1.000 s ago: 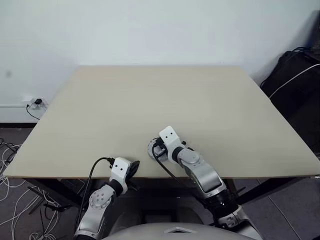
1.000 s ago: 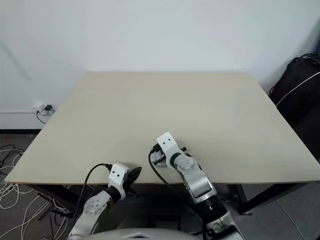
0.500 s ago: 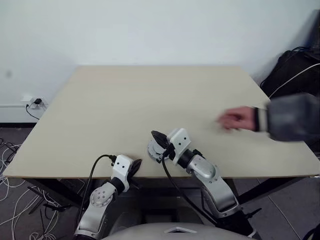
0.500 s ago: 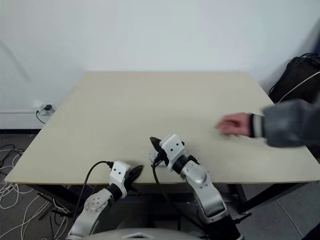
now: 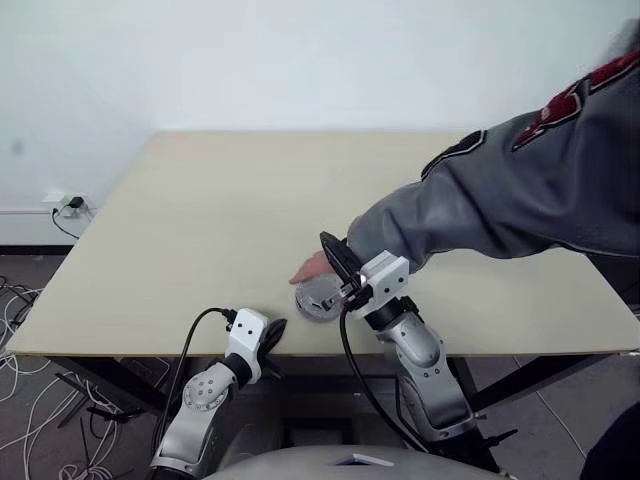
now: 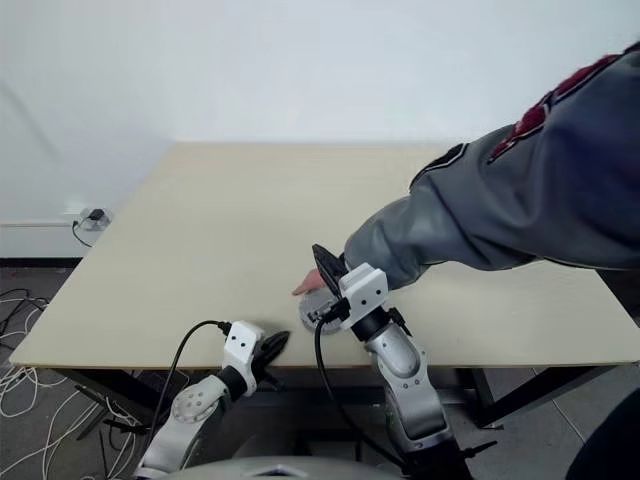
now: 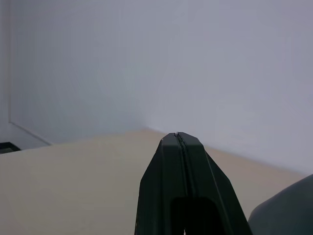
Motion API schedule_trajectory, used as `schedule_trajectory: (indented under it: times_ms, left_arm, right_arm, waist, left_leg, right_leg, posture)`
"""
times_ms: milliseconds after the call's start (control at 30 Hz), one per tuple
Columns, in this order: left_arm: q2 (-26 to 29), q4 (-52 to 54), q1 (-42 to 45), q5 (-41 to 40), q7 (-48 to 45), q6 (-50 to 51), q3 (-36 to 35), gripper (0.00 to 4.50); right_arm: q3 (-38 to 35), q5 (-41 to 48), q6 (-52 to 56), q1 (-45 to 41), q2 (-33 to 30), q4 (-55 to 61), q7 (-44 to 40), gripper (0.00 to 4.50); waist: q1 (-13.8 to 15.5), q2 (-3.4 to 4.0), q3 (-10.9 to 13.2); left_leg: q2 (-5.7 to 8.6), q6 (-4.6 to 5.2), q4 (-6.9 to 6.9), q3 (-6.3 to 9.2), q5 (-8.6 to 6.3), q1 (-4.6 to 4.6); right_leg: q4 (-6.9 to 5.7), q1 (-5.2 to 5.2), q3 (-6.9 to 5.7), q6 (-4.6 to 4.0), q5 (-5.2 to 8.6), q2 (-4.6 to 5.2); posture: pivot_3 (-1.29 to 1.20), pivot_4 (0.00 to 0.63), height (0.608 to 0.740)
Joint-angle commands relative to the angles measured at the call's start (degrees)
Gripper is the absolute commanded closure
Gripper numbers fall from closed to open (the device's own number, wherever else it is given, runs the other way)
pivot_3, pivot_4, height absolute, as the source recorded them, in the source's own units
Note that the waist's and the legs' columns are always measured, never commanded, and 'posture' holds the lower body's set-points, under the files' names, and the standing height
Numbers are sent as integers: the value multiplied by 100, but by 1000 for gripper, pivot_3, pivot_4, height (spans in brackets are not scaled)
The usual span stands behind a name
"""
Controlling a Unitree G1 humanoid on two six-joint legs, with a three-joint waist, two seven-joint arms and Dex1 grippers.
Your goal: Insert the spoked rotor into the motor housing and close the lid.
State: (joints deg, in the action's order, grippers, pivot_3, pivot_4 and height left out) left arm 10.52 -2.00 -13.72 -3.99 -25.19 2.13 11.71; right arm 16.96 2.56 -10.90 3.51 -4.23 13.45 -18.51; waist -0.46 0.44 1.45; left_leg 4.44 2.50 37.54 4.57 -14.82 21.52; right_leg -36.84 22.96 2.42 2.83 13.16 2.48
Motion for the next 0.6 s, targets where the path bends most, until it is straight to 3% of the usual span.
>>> schedule_trajectory:
  times_ms: [33,600]
  left_arm:
    - [6,323,101,-33,-5,-36,-15,4500]
    - [-3,368,71,-41,24,-35,-28,4500]
  right_arm:
    - [-3,13,-143,-88,7,62,-20,4476]
    - [60,28,-45,-104,-43,71,-72,4476]
  waist:
    - [0,0,0]
    - [3,0,0]
  left_leg:
    - [0,0,0,0,0,-1]
    - [0,0,0,0,0,-3]
  right_leg:
    - [0,0,0,0,0,0]
    - [0,-3,2,-2,1,0]
  posture:
    - [0,0,740]
    - [0,0,740]
